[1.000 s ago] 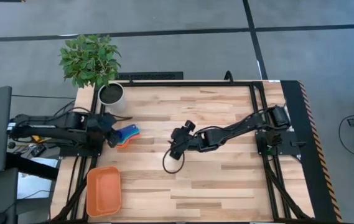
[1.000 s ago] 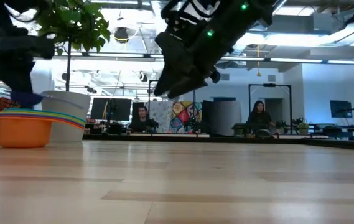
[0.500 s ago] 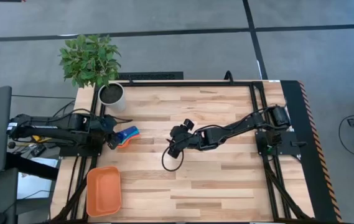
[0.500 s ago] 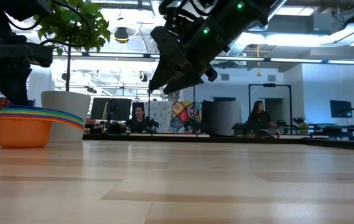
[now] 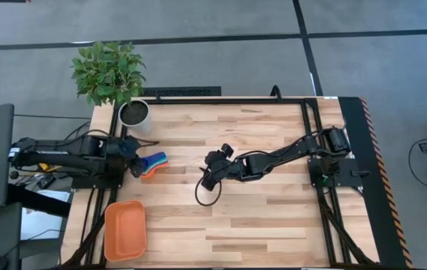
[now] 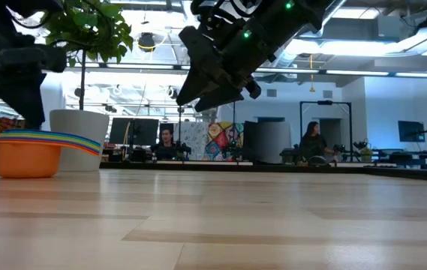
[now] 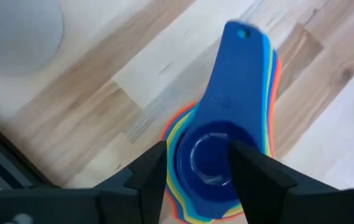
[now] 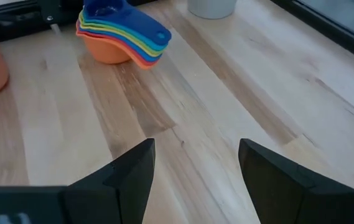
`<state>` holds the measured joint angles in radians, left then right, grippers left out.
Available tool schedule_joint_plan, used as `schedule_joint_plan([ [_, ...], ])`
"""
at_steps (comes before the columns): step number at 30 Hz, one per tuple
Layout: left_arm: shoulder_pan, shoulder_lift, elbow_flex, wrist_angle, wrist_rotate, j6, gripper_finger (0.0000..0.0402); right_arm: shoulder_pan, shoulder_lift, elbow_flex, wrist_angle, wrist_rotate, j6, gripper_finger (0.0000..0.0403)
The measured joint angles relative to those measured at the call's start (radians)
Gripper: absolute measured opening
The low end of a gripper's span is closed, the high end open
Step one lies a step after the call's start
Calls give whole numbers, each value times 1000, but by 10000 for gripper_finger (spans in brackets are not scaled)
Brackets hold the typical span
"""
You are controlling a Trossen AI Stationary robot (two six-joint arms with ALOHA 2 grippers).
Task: Nest measuring cups in basket
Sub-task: Stack the violet measuring cup on top of the light blue measuring cup
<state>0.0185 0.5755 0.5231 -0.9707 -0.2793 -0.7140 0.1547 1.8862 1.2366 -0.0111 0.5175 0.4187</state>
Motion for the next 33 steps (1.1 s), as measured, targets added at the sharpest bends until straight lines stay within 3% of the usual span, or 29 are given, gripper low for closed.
schedule_joint_plan([
  [8, 0, -1, 48, 47, -81, 67, 151, 0, 0, 0, 8, -75, -27, 255],
  [17, 0, 66, -5, 292, -140, 113, 150, 13, 1, 0, 56, -138, -53, 255],
  [24, -3, 187, -5, 396, -155, 224, 150, 59, 1, 0, 75, -17, -61, 255],
  [27, -3, 245, -5, 417, -221, 258, 150, 68, 1, 0, 80, 54, -61, 255],
  [30, 7, 314, -6, 411, -299, 255, 150, 68, 1, 0, 80, 62, -54, 255],
  [33, 24, 372, -6, 415, -309, 250, 150, 68, 1, 0, 76, 62, -37, 255],
])
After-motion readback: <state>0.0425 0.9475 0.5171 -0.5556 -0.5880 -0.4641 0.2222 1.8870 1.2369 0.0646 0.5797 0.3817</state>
